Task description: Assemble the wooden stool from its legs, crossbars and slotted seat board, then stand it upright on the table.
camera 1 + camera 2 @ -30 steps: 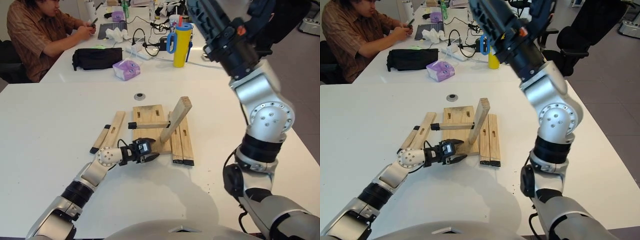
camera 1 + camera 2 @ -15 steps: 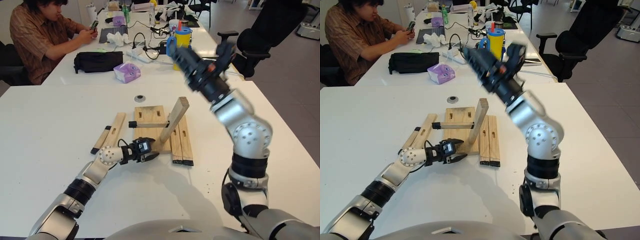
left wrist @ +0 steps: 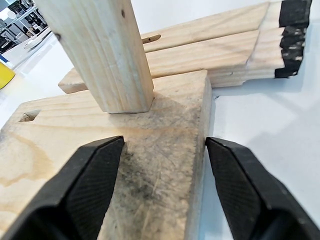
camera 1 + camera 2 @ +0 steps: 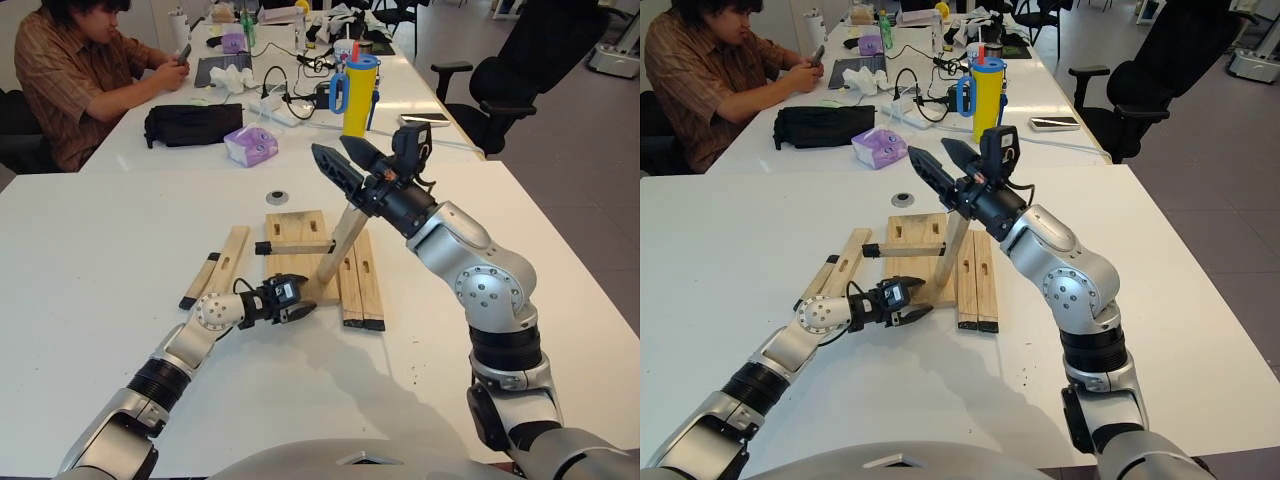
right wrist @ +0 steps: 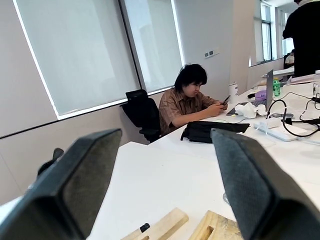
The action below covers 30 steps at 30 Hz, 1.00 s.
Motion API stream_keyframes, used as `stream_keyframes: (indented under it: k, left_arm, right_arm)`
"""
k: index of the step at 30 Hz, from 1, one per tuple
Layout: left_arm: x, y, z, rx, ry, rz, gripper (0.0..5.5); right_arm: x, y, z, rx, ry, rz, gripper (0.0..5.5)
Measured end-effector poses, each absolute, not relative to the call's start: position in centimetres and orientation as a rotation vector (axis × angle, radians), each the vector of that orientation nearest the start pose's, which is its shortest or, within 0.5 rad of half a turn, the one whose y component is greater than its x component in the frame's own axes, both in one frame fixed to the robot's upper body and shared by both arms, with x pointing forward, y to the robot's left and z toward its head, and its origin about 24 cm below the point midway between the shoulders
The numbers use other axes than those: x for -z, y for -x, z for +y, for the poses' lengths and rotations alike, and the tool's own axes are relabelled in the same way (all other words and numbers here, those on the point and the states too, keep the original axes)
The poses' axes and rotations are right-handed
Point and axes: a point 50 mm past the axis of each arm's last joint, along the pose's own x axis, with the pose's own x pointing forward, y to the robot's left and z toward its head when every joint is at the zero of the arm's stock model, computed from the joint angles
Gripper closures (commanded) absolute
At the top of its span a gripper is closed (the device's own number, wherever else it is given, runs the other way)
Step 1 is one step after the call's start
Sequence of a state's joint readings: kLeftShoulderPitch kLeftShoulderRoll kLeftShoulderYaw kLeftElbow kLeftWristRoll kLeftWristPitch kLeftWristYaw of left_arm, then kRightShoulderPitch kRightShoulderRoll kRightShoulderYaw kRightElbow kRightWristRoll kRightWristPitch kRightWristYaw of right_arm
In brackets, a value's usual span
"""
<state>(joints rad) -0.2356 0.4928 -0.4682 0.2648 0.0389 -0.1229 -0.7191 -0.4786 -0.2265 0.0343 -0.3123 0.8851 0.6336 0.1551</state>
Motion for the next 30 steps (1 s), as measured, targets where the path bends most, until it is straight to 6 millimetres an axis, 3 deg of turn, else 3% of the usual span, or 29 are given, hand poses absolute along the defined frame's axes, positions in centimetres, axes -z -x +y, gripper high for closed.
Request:
stream_keyframes:
  k: [1,4,7,10,11,13,20,26,30]
  left_arm:
    - [-1.2,-25.3,13.1,1.127,-0.591,0.234,2.47]
    - [-1.2,-25.3,13.0,1.126,-0.589,0.232,2.47]
    - [-1.2,-25.3,13.1,1.122,-0.586,0.233,2.47]
    - [-1.2,-25.4,13.2,1.115,-0.585,0.234,2.47]
    - [-1.2,-25.4,13.3,1.113,-0.585,0.235,2.47]
    - [-1.2,-25.4,13.4,1.111,-0.586,0.237,2.47]
    - [-1.2,-25.3,13.5,1.106,-0.585,0.240,2.47]
    - [-1.2,-25.3,13.5,1.106,-0.584,0.240,2.47]
    - [-1.2,-25.3,13.5,1.106,-0.585,0.240,2.47]
  right_arm:
    - [-19.2,-28.9,-9.9,-0.767,-0.467,-0.078,2.17]
    - [-19.1,-30.4,-14.6,-0.528,-0.548,-0.097,2.17]
    - [-17.7,-30.8,-18.3,-0.338,-0.426,-0.031,2.17]
    - [-11.5,-28.7,-18.8,-0.300,-0.245,0.286,2.17]
    - [-8.4,-26.9,-17.9,-0.371,-0.193,0.449,2.17]
    - [-4.9,-22.4,-15.3,-0.595,-0.165,0.697,2.17]
    - [-6.3,-20.6,-15.2,-0.745,-0.124,0.754,2.17]
    - [-8.1,-21.2,-15.0,-0.763,-0.128,0.640,2.17]
    - [-7.9,-20.4,-13.4,-0.865,-0.212,0.680,2.17]
